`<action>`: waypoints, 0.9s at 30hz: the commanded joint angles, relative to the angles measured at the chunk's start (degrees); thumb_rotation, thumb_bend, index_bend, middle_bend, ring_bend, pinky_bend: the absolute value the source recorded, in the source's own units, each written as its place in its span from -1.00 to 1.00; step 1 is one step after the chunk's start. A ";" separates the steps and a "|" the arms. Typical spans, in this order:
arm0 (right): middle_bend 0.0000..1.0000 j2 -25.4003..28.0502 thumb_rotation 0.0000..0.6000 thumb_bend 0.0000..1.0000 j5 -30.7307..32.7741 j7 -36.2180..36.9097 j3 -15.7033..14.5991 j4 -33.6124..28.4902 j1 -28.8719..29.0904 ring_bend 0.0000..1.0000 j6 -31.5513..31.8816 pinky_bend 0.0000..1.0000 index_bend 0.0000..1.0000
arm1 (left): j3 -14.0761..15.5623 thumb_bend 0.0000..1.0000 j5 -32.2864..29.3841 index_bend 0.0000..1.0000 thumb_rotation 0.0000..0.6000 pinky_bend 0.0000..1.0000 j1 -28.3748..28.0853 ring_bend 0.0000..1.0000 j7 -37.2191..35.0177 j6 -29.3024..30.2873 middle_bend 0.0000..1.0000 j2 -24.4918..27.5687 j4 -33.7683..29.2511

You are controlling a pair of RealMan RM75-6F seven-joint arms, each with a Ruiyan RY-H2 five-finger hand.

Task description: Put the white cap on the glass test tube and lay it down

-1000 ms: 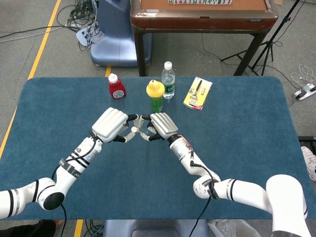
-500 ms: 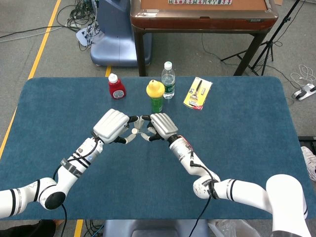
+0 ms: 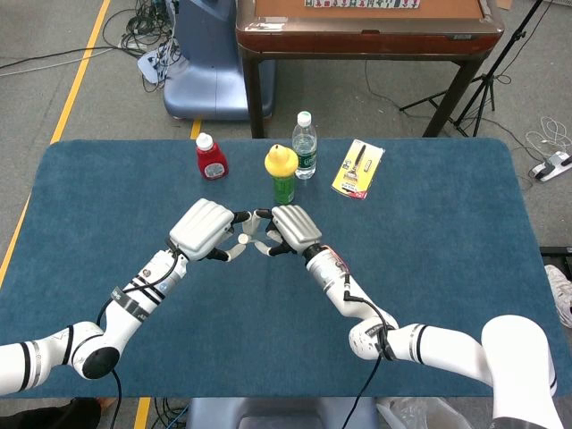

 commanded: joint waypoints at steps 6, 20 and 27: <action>1.00 1.00 1.00 0.14 0.74 -1.63 -0.47 -0.61 0.02 1.00 -0.43 1.00 0.86 | 0.17 -0.41 -0.34 -0.33 1.00 1.00 0.17 1.00 -0.10 0.00 1.00 0.08 -0.01; 1.00 15.16 1.00 0.17 12.05 -19.66 -5.11 -10.91 3.10 1.00 -6.15 1.00 0.91 | 0.24 -0.44 -1.64 -0.84 1.00 1.00 2.15 0.91 -2.99 -0.06 0.79 2.81 -0.32; 1.00 20.33 1.00 0.18 23.48 -29.77 -10.58 -14.72 7.56 1.00 -6.72 1.00 0.93 | 0.73 -0.44 -1.28 -0.87 1.00 1.00 4.39 0.88 -5.46 1.05 0.76 3.83 0.04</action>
